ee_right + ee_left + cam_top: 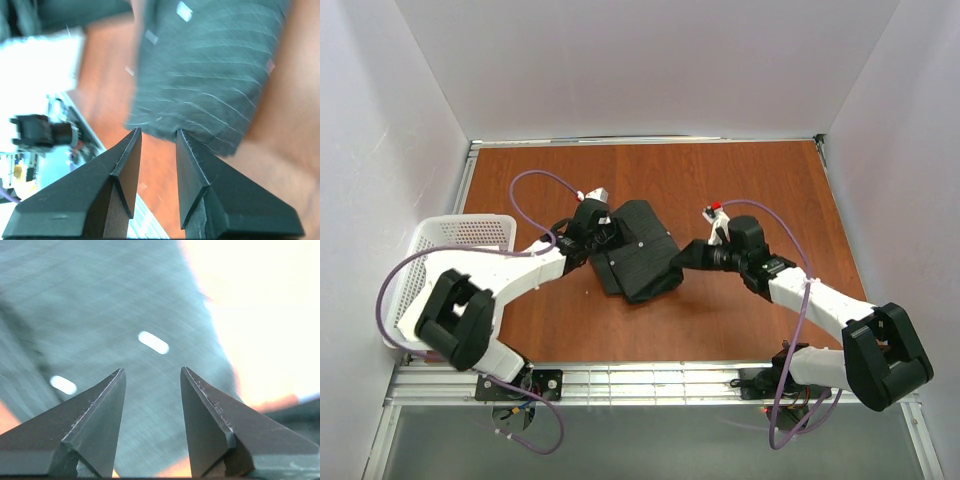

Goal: Fold and stack the long sleeve shirts
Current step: Fold the shirt

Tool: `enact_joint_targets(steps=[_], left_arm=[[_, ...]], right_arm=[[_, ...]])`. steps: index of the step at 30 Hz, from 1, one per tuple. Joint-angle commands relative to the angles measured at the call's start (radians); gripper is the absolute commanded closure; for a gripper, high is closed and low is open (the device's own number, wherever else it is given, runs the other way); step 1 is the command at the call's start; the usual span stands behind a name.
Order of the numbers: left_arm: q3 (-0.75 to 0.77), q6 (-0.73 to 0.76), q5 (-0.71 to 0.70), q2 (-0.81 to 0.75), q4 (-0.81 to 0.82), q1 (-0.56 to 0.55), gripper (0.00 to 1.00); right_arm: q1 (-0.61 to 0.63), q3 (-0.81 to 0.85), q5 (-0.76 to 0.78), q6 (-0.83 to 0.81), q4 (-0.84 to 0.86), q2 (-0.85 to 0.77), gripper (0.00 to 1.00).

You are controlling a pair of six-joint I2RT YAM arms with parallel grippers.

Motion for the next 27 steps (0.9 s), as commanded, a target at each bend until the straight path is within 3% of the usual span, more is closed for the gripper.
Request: enact_joint_targets(steps=[1,6,15,21,27], left_arm=[[-0.001,0.018,-0.013,-0.158,-0.052,-0.074,0.57],[-0.119,-0.008,0.025,-0.199,-0.049,-0.157,0.6],[-0.199,0.026,0.065,-0.11,0.048,-0.162,0.65],[-0.246,0.015,0.079,-0.057,0.077,-0.162,0.72],[-0.36,-0.062,0.082,-0.06,0.089,-0.133,0.79]], right_arm=[[-0.003,0.162,-0.064,-0.006,0.012,0.01,0.73],[-0.001,0.3,-0.102,0.013,0.012,0.12,0.72],[-0.004,0.366,-0.11,-0.009,0.001,0.232,0.71],[-0.004,0.357,-0.134,-0.019,0.162,0.442,0.71],[-0.075,0.247,-0.139,-0.021,0.328,0.603,0.74]])
